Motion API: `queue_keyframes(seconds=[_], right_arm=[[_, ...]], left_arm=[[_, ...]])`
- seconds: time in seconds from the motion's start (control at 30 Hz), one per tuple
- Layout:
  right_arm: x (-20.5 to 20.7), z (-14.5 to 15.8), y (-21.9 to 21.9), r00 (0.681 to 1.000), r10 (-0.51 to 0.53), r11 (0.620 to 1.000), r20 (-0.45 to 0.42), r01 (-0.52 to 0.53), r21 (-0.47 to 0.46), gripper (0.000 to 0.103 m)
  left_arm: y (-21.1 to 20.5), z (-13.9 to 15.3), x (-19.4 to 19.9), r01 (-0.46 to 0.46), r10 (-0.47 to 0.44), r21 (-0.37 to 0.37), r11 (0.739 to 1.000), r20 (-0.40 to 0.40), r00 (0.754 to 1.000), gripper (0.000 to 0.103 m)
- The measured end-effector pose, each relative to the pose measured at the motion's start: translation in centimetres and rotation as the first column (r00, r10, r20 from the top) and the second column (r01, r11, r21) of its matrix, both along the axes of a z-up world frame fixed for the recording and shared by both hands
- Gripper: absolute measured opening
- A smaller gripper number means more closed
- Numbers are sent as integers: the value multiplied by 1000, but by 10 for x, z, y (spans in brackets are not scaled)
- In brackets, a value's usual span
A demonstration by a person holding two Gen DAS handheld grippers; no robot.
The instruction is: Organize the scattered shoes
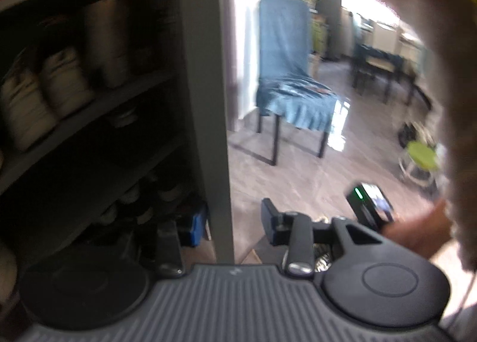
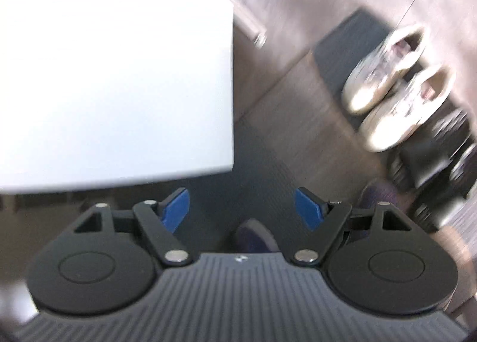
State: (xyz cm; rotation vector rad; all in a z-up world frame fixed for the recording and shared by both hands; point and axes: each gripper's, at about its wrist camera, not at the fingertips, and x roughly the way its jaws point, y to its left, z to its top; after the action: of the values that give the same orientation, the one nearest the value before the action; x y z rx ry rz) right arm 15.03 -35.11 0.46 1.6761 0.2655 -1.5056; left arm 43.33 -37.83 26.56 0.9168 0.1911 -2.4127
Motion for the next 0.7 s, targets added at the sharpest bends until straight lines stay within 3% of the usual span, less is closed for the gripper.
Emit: queue_keyframes(seconds=[0.13, 0.27, 0.33, 0.4, 0.53, 0.6, 0.7], right_arm=[[-29, 28, -13, 991, -125, 985, -43, 119, -121, 80], [-67, 70, -31, 977, -206, 943, -61, 182, -280, 80], [-78, 83, -36, 974, -220, 928, -60, 190, -320, 80], [-89, 90, -35, 972, -231, 919, -51, 201, -340, 80], [-108, 95, -25, 952, -305, 892, 3, 287, -349, 81], [-120, 97, -18, 939, -343, 875, 29, 330, -355, 80], [-135, 95, -6, 930, -368, 863, 2, 342, -371, 80]], left_arm=[[14, -2, -23, 63, -63, -2, 998, -14, 998, 39], [26, -1, -49, 98, -97, 15, 995, -43, 994, 39], [36, -3, -68, 136, -136, -42, 990, -3, 991, 40], [44, -5, -81, 168, -167, -87, 982, 25, 986, 40], [43, -6, -105, 198, -200, -61, 978, -27, 980, 40], [43, -8, -120, 220, -222, -89, 971, -14, 975, 40], [43, -10, -140, 255, -256, -133, 958, 8, 967, 41]])
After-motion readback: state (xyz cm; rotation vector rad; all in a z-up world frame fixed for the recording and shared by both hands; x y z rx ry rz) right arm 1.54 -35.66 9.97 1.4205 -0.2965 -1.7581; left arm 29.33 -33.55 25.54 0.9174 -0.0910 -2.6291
